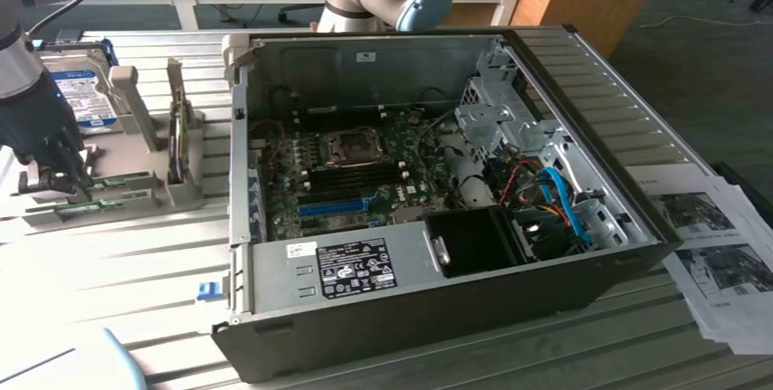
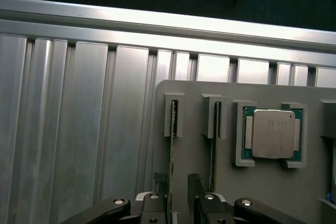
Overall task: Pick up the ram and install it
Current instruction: 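Pick up the ram and move it above insertion slot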
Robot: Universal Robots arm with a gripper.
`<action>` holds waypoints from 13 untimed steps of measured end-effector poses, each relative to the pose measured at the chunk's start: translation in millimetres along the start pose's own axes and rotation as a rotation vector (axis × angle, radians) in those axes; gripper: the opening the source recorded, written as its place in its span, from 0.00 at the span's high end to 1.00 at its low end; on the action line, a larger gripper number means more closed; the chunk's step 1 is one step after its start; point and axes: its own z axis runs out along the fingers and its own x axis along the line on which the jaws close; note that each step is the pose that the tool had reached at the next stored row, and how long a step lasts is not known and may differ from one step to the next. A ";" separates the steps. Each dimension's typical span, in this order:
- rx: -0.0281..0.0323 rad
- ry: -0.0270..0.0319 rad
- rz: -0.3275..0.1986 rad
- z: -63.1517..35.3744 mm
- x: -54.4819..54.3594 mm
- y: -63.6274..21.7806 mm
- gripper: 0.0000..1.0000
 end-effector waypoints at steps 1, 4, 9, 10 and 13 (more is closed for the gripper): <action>0.0000 0.0000 0.000 0.0 0.0 0.0 0.71; 0.0001 0.0000 0.000 0.1 0.0 -0.1 0.71; -0.0007 -0.0002 0.000 0.0 0.6 -5.6 0.71; -0.0012 -0.0001 0.000 -0.1 0.8 -7.2 0.71; -0.0029 -0.0003 0.000 -0.2 1.3 -13.0 0.71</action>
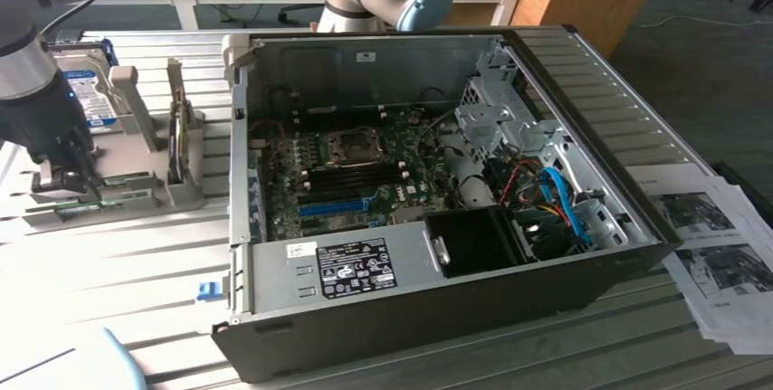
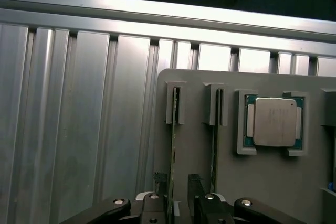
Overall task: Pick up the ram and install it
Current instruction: 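Pick up the ram and move it above insertion slot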
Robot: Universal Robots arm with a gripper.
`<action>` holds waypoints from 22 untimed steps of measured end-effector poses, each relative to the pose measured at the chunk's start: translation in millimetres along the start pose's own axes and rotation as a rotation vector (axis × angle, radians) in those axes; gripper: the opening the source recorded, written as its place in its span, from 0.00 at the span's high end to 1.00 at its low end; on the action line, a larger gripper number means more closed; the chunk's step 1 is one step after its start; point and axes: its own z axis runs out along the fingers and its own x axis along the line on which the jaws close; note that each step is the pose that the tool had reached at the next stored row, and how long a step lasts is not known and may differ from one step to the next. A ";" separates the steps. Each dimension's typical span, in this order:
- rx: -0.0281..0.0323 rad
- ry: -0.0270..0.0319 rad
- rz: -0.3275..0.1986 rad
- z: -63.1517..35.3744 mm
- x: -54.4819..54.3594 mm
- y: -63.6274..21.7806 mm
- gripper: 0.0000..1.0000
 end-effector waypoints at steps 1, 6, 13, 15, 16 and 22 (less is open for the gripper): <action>-0.0005 0.0000 0.000 -0.1 0.1 -1.7 0.71; -0.0016 -0.0002 0.000 -0.2 0.6 -7.7 0.71; -0.0016 -0.0001 0.000 3.9 0.7 -7.8 0.71; -0.0016 -0.0002 0.000 6.1 0.8 -7.9 0.71; -0.0017 -0.0002 0.000 7.0 0.8 -7.9 0.71; -0.0018 -0.0001 0.000 8.6 0.8 -7.9 0.71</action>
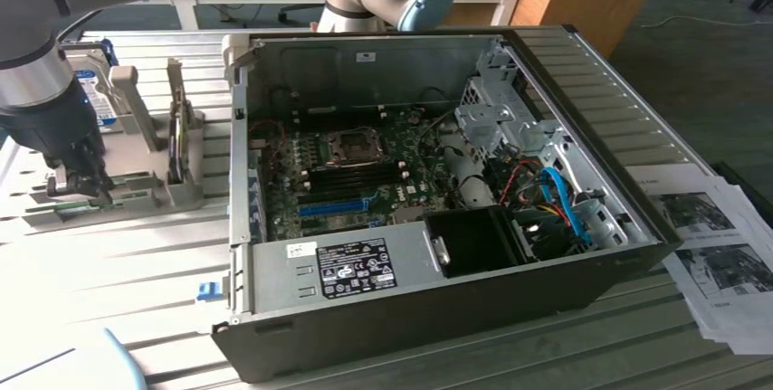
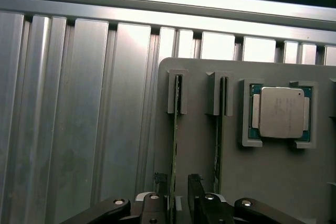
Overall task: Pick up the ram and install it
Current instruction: 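Pick up the ram and move it above insertion slot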
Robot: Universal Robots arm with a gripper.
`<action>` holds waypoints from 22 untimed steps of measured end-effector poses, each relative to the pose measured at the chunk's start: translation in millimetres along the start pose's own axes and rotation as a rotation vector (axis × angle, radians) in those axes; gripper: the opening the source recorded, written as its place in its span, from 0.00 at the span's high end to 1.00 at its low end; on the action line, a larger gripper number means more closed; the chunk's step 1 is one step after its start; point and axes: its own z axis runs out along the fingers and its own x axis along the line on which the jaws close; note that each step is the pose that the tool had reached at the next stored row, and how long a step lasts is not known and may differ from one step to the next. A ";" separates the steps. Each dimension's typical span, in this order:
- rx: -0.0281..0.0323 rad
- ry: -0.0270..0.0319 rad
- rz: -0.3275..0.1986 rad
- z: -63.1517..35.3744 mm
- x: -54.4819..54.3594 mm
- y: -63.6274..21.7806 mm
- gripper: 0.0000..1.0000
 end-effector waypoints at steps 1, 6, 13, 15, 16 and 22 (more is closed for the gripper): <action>0.0001 0.0000 0.000 0.0 0.0 0.0 0.71; 0.0001 -0.0001 0.000 0.1 0.0 0.0 0.71; 0.0001 -0.0001 0.000 0.1 0.0 0.0 0.80; 0.0001 0.0000 0.000 0.1 0.0 0.0 0.80; 0.0001 0.0001 0.000 0.1 0.0 0.0 0.80; 0.0000 0.0011 0.000 1.0 0.4 0.0 0.80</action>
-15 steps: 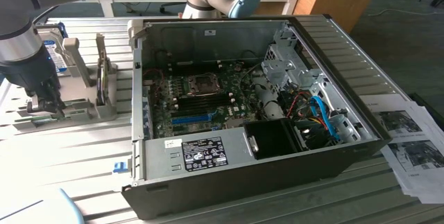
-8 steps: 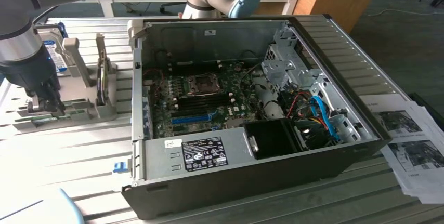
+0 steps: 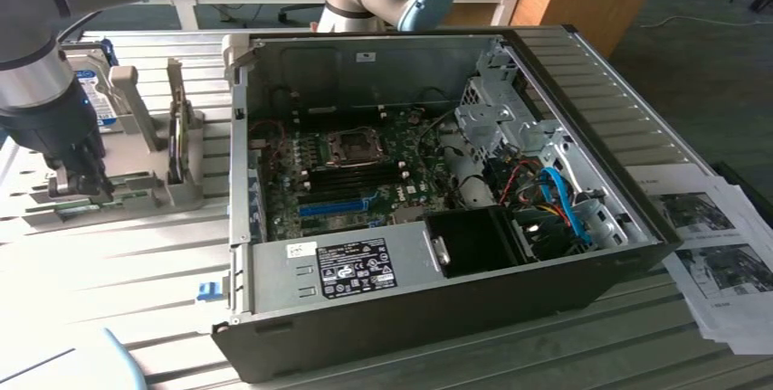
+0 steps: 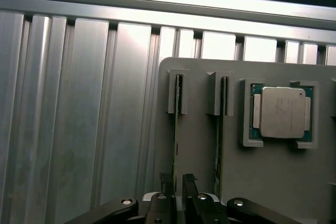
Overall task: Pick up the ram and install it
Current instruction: 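Pick up the ram and move it above insertion slot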
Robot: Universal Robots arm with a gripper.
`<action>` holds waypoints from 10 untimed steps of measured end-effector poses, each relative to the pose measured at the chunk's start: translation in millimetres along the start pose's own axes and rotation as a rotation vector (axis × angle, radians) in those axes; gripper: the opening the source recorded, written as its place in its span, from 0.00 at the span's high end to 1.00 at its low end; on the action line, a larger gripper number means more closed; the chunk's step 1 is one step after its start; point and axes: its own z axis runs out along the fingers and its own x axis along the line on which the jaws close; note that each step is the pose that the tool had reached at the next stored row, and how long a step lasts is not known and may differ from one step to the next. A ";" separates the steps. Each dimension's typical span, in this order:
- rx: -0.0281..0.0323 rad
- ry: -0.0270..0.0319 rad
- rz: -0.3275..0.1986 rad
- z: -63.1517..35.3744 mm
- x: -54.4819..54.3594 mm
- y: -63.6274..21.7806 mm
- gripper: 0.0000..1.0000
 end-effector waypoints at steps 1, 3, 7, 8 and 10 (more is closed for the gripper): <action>-0.0001 0.0002 0.000 0.0 0.0 0.0 0.80; -0.0002 0.0007 0.000 0.0 0.1 0.0 0.80; 0.0002 0.0005 0.007 0.1 0.2 0.0 0.80; 0.0002 0.0004 0.010 0.1 0.3 0.0 0.80; 0.0001 0.0004 0.011 0.1 0.4 0.0 0.80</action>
